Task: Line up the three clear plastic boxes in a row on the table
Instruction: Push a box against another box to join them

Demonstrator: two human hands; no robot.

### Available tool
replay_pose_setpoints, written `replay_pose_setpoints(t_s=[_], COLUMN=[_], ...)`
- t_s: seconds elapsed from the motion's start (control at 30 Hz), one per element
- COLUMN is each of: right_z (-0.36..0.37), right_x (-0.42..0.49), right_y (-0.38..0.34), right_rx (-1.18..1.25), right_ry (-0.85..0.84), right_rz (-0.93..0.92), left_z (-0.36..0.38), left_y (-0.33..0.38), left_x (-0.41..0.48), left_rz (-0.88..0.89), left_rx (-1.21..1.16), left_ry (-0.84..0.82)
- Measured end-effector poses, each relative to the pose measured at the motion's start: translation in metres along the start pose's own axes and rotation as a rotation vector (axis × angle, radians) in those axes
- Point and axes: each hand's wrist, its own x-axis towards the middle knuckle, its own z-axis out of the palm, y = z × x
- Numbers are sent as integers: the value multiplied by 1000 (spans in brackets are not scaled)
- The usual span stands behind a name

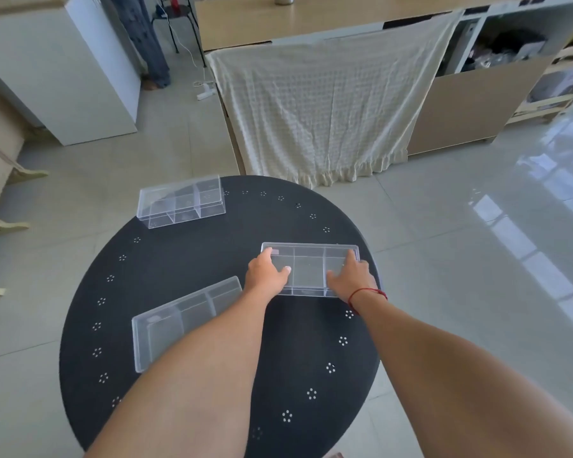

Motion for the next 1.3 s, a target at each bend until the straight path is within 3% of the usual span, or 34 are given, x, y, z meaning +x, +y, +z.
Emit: replay_pose_setpoints(t_s=[0.23, 0.53, 0.97, 1.13, 1.2, 1.3], right_z=[-12, 40, 126, 127, 125, 128], right_x=[5, 2, -5, -7, -8, -6], right_y=[-58, -165, -204, -202, -204, -207], right_rx=[-18, -46, -119, -318, -395, -386], right_ry=[77, -20, -255, -172, -91, -147], right_rz=[-102, -240, -253, -349, -459, -546], left_z=[-44, -131, -152, -142, -143, -143], left_y=[-2, -72, -158, -166, -165, -160], left_x=[20, 49, 57, 54, 52, 52], left_rz=[44, -35, -263, -244, -198, -36], left_rx=[-103, -167, -102, -108, 12, 180], left_ry=[137, 287, 141, 189, 262, 286])
